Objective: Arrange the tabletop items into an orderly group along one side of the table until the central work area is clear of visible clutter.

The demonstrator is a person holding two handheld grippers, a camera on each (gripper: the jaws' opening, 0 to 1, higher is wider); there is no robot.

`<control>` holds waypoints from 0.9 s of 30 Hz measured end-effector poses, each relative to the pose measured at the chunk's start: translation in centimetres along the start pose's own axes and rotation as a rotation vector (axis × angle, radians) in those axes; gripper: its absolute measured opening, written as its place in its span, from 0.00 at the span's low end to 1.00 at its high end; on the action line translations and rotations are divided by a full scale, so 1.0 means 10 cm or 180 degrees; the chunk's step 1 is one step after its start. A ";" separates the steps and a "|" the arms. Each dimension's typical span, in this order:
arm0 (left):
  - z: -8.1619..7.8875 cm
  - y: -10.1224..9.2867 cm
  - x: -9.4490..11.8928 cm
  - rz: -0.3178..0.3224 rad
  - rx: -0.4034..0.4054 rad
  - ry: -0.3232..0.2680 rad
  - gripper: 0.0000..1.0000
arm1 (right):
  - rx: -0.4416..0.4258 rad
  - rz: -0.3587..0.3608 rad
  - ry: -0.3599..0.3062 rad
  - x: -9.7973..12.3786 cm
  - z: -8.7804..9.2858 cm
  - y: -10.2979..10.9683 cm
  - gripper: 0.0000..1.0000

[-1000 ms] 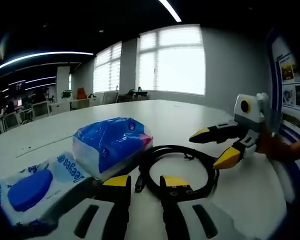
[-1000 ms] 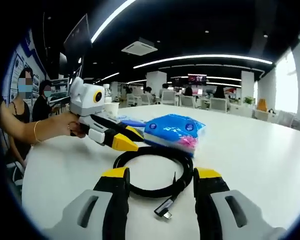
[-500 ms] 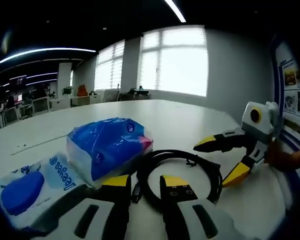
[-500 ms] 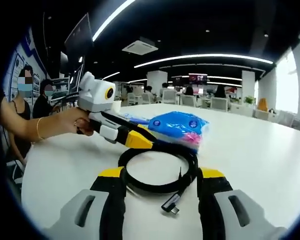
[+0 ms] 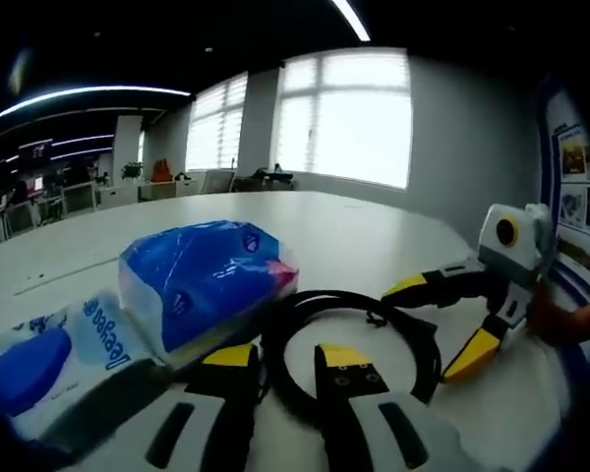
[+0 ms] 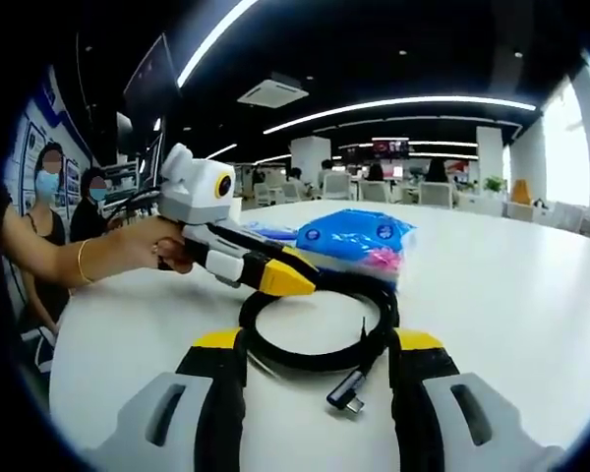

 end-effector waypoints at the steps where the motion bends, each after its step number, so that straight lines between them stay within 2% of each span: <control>1: 0.00 0.00 0.00 -0.0002 0.0022 0.0000 0.22 | 0.0015 0.0001 -0.0002 0.00 0.00 0.00 0.56; 13: 0.00 0.00 -0.01 -0.0019 0.0039 0.0000 0.22 | -0.0020 0.0001 0.0035 -0.01 0.03 0.02 0.58; 17: 0.00 0.01 -0.02 -0.0014 0.0046 0.0010 0.22 | 0.0062 0.0018 0.0072 -0.02 0.03 0.03 0.59; 21: 0.00 0.01 -0.03 -0.0007 -0.0032 0.0028 0.22 | 0.0144 0.0061 0.0133 -0.03 0.04 0.02 0.58; 27: 0.00 0.00 -0.04 0.0016 -0.0096 0.0025 0.20 | 0.0103 0.0085 0.0152 -0.03 0.07 -0.01 0.59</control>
Point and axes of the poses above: the point that each gripper's makers call its tool centre point, and the gripper's own axes: x roughly backward along the fingers, y roughly to its left, z roughly out of its underside, the point moved 7 cm from there along x, roughly backward along the fingers, and after that the axes turned 10 degrees about -z, right-handed, at the moved point
